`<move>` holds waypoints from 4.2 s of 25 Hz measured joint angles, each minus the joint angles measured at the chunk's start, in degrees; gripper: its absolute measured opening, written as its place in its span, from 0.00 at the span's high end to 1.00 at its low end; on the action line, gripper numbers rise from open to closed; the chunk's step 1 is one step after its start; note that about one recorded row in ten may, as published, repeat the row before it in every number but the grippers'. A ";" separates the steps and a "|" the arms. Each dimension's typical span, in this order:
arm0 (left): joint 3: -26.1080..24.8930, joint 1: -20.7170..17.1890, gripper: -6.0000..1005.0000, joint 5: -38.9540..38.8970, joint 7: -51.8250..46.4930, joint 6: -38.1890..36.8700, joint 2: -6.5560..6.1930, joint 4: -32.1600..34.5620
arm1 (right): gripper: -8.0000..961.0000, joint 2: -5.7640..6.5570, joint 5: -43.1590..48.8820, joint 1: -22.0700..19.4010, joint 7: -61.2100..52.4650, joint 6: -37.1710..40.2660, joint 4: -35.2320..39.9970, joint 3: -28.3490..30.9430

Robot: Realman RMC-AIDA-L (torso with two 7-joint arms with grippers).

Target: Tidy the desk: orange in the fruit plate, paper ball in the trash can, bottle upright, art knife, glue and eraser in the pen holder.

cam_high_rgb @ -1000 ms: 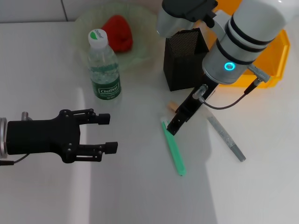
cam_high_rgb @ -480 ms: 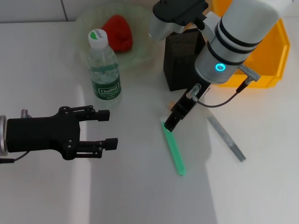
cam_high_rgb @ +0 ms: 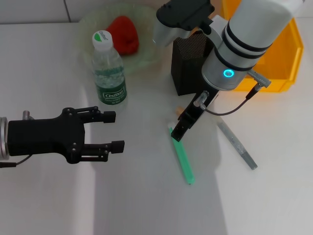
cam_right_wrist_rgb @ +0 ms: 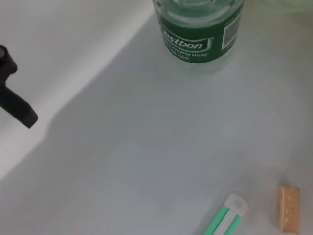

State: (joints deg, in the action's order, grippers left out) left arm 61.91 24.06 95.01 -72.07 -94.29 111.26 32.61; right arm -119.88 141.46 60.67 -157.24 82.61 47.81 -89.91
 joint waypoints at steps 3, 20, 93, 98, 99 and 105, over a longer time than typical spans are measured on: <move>-0.05 0.08 0.20 0.00 -0.01 0.00 0.01 0.00 | 0.21 0.00 -0.02 0.28 0.00 0.05 -0.13 -0.13; -0.03 0.11 0.20 0.00 0.14 0.10 0.44 0.00 | 0.22 0.01 -6.60 1.33 -0.06 -5.18 -5.35 -6.95; -0.04 -0.84 0.20 0.00 2.20 0.50 1.41 -0.47 | 0.81 0.06 -10.42 0.73 -2.45 -10.57 -3.89 -17.31; -0.04 -0.99 0.20 0.00 2.20 0.24 1.41 -0.19 | 0.81 0.51 -7.94 -2.99 -2.44 -6.55 3.00 -14.11; -0.09 -1.01 0.20 0.00 2.20 0.13 1.40 -0.11 | 0.81 0.52 -6.29 -4.59 -2.41 -4.91 6.13 -11.82; -0.13 -1.02 0.20 0.00 2.20 0.09 1.40 -0.09 | 0.80 0.62 -1.28 -16.07 -1.39 2.08 29.76 1.13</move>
State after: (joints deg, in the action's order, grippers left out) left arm 61.78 23.04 95.01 -69.87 -94.20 112.67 32.52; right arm -119.26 140.18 44.60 -158.62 84.69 77.57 -88.78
